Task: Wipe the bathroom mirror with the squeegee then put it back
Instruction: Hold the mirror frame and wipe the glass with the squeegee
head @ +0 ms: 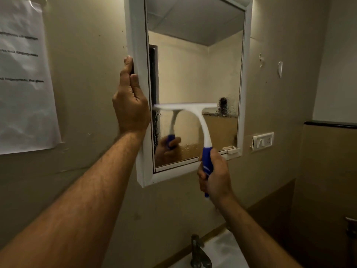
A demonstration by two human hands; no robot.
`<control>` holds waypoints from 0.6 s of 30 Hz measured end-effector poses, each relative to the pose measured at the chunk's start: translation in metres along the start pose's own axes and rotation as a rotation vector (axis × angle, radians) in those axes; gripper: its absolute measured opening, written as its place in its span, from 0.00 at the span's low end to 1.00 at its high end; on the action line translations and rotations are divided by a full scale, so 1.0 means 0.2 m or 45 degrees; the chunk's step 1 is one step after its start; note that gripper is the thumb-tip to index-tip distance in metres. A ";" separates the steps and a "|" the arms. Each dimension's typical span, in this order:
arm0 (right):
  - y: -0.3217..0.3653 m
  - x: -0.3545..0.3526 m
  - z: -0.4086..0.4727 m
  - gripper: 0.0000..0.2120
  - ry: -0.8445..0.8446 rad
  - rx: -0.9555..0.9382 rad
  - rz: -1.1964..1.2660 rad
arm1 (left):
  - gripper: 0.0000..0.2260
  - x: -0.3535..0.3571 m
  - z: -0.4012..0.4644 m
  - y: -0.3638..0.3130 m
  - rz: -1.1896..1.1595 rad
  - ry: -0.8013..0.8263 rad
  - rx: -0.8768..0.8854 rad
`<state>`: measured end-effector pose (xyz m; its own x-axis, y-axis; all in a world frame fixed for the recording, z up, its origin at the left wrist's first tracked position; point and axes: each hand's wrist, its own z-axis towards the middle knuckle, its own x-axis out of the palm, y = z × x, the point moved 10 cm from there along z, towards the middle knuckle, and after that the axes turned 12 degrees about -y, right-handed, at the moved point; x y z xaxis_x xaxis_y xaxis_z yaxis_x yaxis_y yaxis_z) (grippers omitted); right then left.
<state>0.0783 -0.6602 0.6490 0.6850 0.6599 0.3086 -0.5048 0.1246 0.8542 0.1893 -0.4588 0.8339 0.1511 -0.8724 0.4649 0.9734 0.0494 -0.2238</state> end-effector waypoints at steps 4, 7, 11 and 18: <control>0.26 0.14 0.12 0.20 0.037 -0.105 0.096 | 0.20 0.01 0.00 0.02 -0.020 0.037 -0.002; 0.38 0.23 0.20 0.19 0.016 -0.139 0.053 | 0.20 0.01 -0.01 0.01 0.002 0.045 -0.002; 0.34 0.24 0.19 0.18 0.028 -0.132 0.051 | 0.19 0.00 -0.01 0.00 0.032 0.054 -0.012; -0.15 0.03 -0.02 0.19 0.009 -0.029 0.016 | 0.18 -0.01 -0.01 0.00 0.055 0.000 0.017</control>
<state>0.0948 -0.6561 0.6238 0.6750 0.6668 0.3159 -0.5252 0.1334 0.8405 0.1879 -0.4578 0.8323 0.1932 -0.8692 0.4551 0.9681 0.0935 -0.2324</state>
